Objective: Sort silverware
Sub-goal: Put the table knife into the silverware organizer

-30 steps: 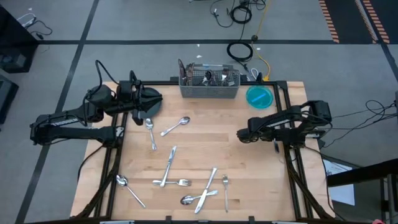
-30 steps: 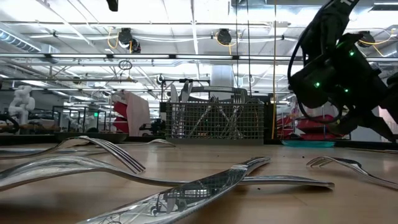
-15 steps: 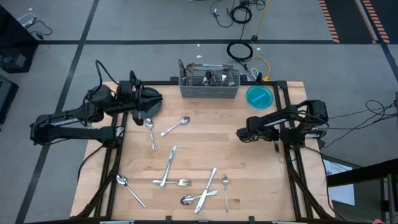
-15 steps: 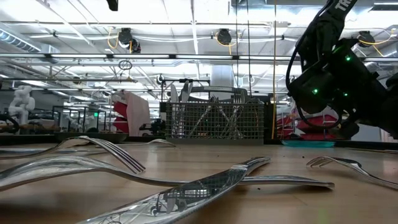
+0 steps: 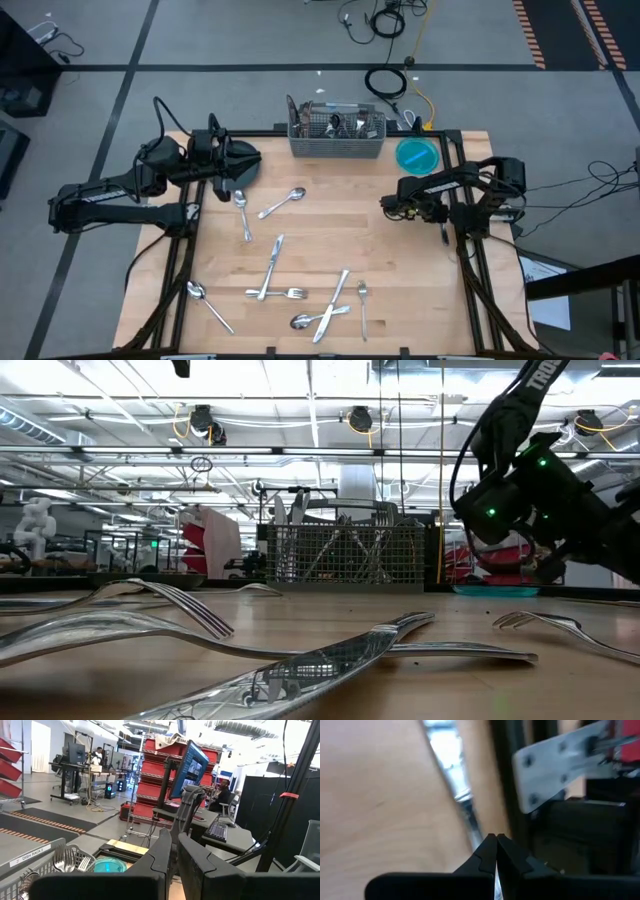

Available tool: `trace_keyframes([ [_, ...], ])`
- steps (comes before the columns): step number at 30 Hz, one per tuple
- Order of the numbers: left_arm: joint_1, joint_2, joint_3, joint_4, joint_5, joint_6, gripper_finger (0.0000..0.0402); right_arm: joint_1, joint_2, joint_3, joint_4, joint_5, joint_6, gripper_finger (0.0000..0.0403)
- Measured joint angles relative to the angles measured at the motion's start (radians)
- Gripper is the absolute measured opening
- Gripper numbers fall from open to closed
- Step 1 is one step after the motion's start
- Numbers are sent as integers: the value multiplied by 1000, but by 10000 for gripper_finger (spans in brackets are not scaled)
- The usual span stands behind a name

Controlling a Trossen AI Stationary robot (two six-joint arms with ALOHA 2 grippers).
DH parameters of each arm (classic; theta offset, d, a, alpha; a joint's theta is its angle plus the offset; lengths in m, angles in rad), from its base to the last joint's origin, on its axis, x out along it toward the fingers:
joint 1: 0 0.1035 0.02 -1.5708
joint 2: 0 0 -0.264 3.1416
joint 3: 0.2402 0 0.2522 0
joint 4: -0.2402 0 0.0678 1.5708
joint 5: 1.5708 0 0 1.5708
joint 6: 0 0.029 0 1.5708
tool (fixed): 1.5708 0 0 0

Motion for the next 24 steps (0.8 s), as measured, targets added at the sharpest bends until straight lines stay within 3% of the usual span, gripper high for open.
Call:
trace_keyframes([
  [5, 0, 0, 0, 0, 0, 1, 35, -8, -13, 31, 114, -43, 16, 0],
  [14, 0, 0, 0, 0, 0, 20, 35, 62, -77, 45, 201, 55, 539, 0],
  [19, 0, 0, 0, 0, 0, 28, 35, 42, -71, 45, 115, 85, 579, 0],
  [24, 0, 0, 0, 1, 0, 51, 35, -2, -86, 45, 9, 186, 588, 0],
])
